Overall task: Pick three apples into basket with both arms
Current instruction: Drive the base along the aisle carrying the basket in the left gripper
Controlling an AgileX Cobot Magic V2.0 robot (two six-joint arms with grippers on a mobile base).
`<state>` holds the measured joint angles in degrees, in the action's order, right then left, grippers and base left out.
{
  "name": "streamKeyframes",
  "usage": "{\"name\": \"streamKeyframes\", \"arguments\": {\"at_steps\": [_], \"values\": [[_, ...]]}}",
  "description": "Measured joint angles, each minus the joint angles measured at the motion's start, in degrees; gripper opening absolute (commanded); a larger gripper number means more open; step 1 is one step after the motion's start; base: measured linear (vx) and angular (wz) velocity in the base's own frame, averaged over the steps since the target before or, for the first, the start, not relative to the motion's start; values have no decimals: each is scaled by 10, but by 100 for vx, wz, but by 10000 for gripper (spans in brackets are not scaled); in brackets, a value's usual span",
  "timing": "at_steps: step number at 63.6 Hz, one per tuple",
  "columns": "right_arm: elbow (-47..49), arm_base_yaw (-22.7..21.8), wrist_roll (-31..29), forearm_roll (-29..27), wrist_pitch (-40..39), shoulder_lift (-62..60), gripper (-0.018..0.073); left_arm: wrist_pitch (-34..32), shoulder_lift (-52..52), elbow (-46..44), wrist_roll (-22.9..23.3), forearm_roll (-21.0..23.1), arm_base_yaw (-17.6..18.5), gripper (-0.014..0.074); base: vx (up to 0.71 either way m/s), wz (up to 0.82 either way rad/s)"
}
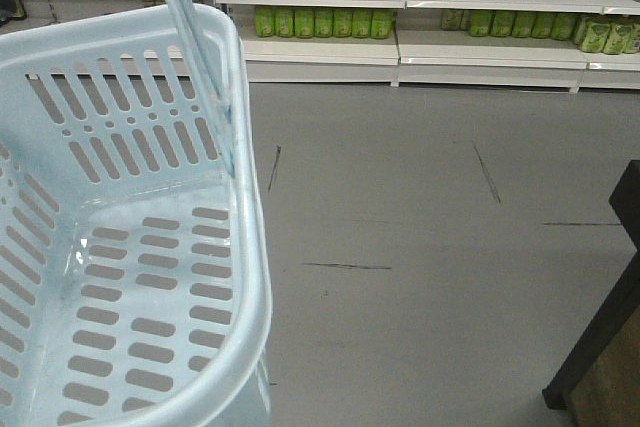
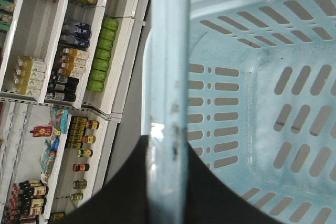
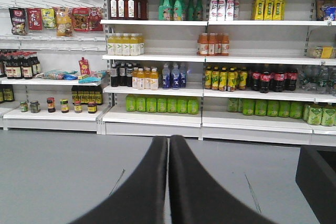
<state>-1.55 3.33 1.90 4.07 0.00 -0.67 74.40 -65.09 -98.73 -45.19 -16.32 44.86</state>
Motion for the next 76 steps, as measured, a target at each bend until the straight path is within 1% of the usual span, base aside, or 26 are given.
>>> {"name": "streamKeyframes", "arguments": {"at_steps": [53, 76], "values": [[0, 0, 0, 0, 0, 0, -8, 0, 0, 0, 0, 0, 0, -6, 9, -1], [0, 0, 0, 0, 0, 0, -8, 0, -2, 0, 0, -1, 0, -6, 1, -3]]}}
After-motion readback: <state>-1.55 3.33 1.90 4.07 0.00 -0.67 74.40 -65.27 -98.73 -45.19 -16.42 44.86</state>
